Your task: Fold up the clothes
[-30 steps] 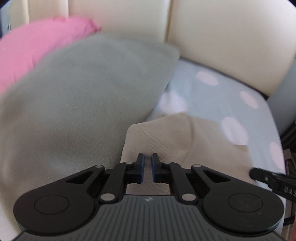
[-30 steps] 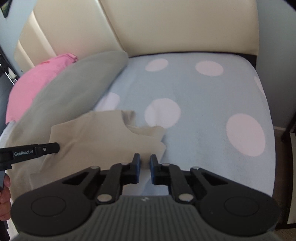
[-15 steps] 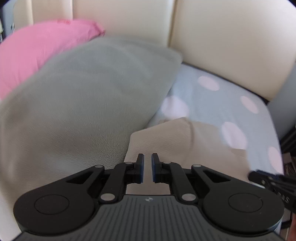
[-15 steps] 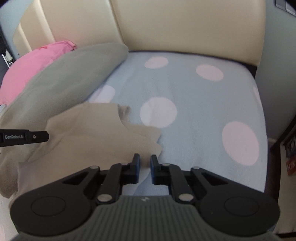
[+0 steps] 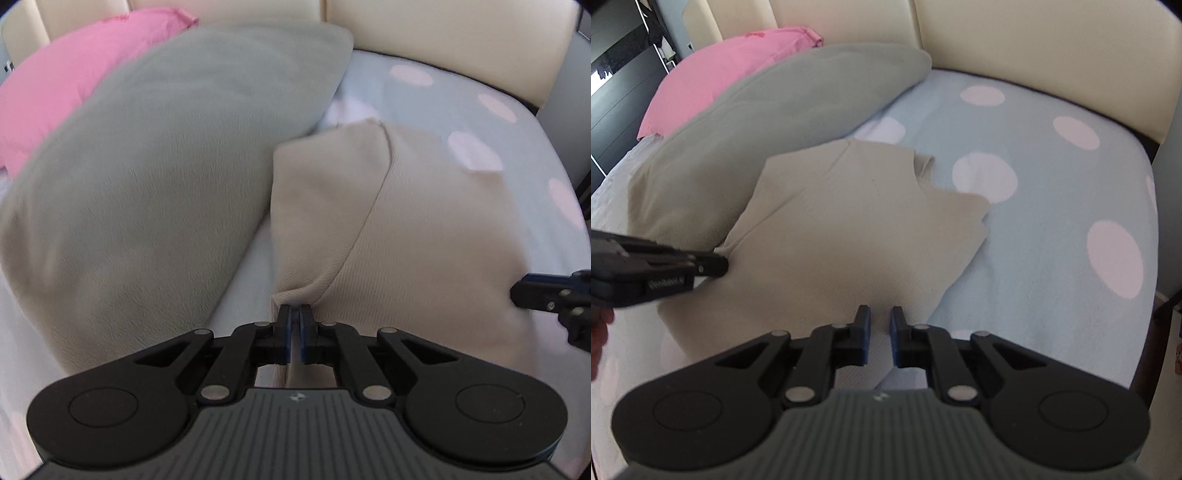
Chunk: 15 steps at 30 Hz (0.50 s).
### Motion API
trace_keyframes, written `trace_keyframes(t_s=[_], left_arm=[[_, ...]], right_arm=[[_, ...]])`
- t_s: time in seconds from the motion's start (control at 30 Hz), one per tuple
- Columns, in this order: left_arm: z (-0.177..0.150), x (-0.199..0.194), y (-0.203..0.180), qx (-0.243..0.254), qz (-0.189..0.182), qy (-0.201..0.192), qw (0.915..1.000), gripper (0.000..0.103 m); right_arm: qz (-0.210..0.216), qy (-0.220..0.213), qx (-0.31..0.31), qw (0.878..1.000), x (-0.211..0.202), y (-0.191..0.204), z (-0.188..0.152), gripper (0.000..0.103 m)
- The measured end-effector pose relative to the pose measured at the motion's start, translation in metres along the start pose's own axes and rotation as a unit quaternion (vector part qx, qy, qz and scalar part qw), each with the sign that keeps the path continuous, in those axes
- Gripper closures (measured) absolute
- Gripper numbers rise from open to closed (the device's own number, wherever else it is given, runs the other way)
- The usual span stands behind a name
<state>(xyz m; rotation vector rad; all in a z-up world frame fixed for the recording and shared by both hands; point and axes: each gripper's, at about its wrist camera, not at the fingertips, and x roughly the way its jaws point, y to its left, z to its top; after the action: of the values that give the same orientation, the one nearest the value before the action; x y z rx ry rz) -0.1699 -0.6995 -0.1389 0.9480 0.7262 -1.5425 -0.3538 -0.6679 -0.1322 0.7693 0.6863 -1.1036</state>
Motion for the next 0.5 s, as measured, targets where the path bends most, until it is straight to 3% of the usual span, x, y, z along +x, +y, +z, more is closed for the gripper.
trace_keyframes(t_s=[0.07,0.17,0.37,0.5], left_arm=[[-0.002,0.005,0.005,-0.024,-0.005,-0.003,0.9997,0.101],[-0.001,0.000,0.004,-0.020,-0.003,-0.006,0.9998,0.101],[-0.014,-0.061,0.007,-0.026,-0.017,-0.085,0.9959,0.101],[-0.035,-0.088,-0.001,0.004,-0.028,-0.095,0.9951,0.101]], right_arm=[[-0.003,0.004,0.002,1.000,0.006,0.001,0.001,0.092],[-0.007,-0.003,0.002,1.000,0.005,0.004,0.002,0.092],[0.009,-0.046,-0.024,0.999,-0.033,0.008,-0.003,0.087],[0.041,-0.040,-0.041,0.998,-0.048,0.016,-0.017,0.087]])
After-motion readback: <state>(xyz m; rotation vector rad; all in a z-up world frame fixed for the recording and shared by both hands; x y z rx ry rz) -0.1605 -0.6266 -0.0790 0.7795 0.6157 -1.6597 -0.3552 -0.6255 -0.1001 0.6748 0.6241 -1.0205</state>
